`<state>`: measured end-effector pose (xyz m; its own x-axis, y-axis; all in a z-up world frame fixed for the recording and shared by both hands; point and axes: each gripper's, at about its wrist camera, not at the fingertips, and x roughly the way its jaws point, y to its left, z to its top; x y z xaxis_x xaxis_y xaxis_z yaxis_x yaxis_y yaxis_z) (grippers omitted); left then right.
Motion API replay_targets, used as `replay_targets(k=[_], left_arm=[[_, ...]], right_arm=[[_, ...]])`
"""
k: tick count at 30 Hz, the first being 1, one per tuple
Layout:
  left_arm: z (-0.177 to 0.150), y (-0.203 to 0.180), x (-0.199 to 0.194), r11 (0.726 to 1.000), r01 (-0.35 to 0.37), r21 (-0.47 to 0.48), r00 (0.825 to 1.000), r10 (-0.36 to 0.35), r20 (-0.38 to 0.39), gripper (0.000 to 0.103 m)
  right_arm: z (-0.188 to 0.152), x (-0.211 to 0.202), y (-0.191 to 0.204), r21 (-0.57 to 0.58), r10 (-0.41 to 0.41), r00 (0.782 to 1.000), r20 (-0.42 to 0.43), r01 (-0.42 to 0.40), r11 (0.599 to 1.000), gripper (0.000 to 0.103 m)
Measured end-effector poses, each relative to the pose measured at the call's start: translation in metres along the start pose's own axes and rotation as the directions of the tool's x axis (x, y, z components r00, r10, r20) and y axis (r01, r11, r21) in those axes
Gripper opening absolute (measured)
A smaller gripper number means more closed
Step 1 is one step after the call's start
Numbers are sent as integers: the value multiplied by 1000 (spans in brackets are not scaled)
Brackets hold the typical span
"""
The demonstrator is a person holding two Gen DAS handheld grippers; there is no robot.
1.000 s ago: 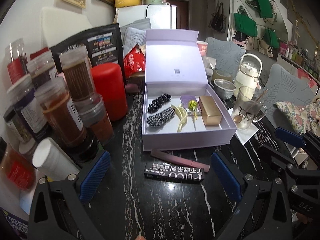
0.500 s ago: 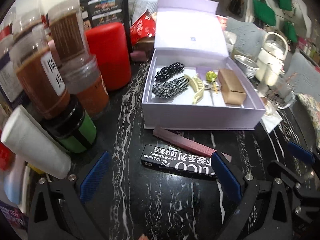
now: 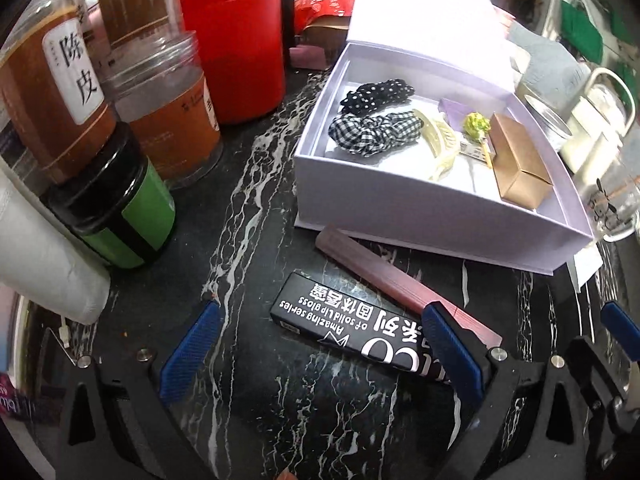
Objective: Organize rigid objects
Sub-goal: 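Withdraw both tools up and away from the lavender box, then move the right tool down onto the pink lip-gloss tube and close it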
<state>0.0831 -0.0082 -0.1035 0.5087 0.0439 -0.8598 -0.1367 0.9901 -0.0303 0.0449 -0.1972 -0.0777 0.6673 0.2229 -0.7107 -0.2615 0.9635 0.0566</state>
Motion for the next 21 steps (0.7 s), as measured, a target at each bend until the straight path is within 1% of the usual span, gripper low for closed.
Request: replay_targets(k=[3,9,11,14,16,21], left_arm=[[-1,3,1,1000,8,-7,1000,-8,-5,103],[-5,11,-3,1000,-16,2,1000,16,1,103],[-7,17,-5,1000,-9,-8,1000,9,-8,103],[-9,27,-6,1000,20,-23,1000,-20,-18,103],[-10,31,-7,999,36,-32,999,-36,-15,103],[-9,37,-13,998,58,-33,998,-58,5,103]], right_arm=[[2,3,1,-9,5,1000,0,-5,1000,62],[4,16,3,-27,40,999,-19,-41,999,62],[3,24,4,-42,53,998,-40,-54,998,62],[0,32,7,-60,86,994,-70,-90,994,61],[-2,35,11,-89,94,993,-72,-100,991,60],[-1,48,21,-137,126,987,-100,-139,981,50]])
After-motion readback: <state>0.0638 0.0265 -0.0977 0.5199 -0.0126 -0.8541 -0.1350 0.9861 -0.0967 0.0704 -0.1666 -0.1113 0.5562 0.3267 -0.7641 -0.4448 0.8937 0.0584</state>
